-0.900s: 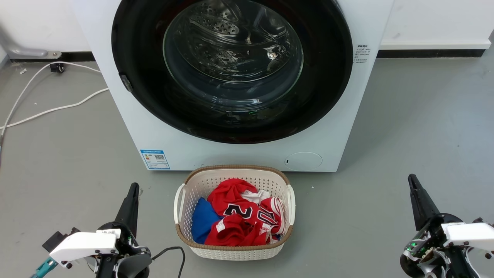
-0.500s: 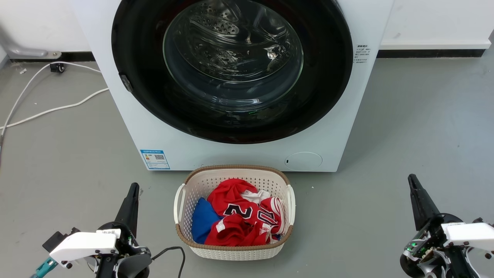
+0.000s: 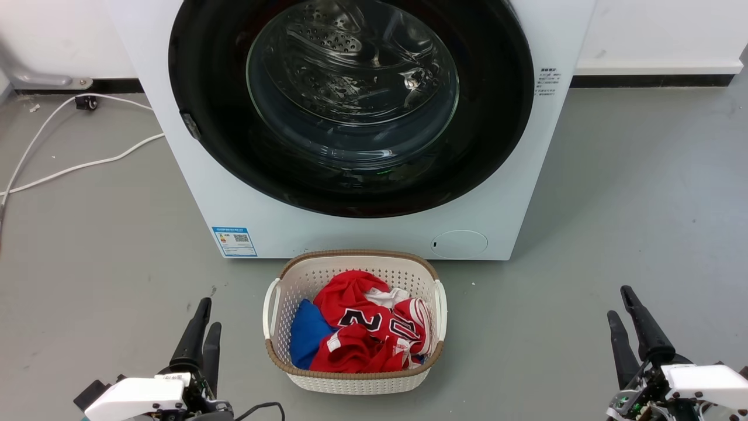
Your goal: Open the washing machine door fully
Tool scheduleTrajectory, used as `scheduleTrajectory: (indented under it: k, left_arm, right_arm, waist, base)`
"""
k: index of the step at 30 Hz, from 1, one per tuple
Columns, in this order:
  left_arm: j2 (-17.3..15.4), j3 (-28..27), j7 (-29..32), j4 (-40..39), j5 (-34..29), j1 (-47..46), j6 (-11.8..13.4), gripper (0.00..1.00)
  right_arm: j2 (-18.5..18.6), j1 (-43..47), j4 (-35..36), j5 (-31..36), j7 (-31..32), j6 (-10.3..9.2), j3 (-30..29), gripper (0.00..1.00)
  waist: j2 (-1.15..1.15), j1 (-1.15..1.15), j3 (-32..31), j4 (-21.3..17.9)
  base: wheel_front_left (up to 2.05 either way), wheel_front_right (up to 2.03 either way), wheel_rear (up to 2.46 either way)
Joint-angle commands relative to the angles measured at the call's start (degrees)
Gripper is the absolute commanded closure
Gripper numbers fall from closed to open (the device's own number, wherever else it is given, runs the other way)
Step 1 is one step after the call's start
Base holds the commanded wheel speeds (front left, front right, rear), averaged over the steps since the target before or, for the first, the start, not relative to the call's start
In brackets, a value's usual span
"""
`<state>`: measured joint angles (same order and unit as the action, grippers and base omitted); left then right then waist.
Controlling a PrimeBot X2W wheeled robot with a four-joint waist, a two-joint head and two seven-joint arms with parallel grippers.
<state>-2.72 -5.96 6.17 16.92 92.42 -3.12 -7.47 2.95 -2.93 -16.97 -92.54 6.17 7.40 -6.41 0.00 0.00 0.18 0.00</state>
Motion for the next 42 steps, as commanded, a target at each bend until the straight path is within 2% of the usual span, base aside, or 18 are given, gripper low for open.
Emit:
scheduleTrajectory:
  k: [1, 6, 12, 31, 42]
  left_arm:
    - [-0.1, 0.1, -0.8, -1.6, -0.4, -0.9, 0.0, 0.0]
    - [-0.1, -0.3, -2.2, -2.4, -3.4, -0.6, 0.0, 0.0]
    - [-0.1, -0.1, -3.9, -4.8, -10.1, -0.4, 0.8, 0.0]
    - [-0.5, 5.9, -8.3, -10.4, -38.5, 1.2, 6.7, 0.0]
    - [-2.1, 9.6, -10.4, -11.6, -47.2, 1.6, 10.2, 0.0]
  right_arm:
    - [0.0, -0.7, 1.2, 0.6, -0.7, 0.08, 0.1, 0.0]
    - [0.0, -0.3, 1.5, 3.7, -2.2, 0.08, -0.3, 0.0]
    - [0.0, 0.3, 3.8, 10.9, -3.8, 0.09, -0.8, 0.0]
    - [0.0, 2.8, 13.9, 41.9, -8.3, 0.1, 2.5, 0.0]
    - [0.0, 4.4, 16.7, 54.1, -10.4, 0.11, 3.8, 0.0]
  waist:
    - [0.0, 0.0, 0.0, 0.0]
    - [0.0, 0.0, 0.0, 0.0]
    - [0.0, 0.0, 0.0, -0.1]
    - [0.0, 0.0, -0.1, 0.2]
    - [0.0, 0.0, -0.2, 0.1]
  base:
    - [0.0, 0.0, 0.0]
    - [0.0, 0.0, 0.0]
    - [0.0, 0.0, 0.0]
    - [0.0, 0.0, 0.0]
    - [0.0, 0.0, 0.0]
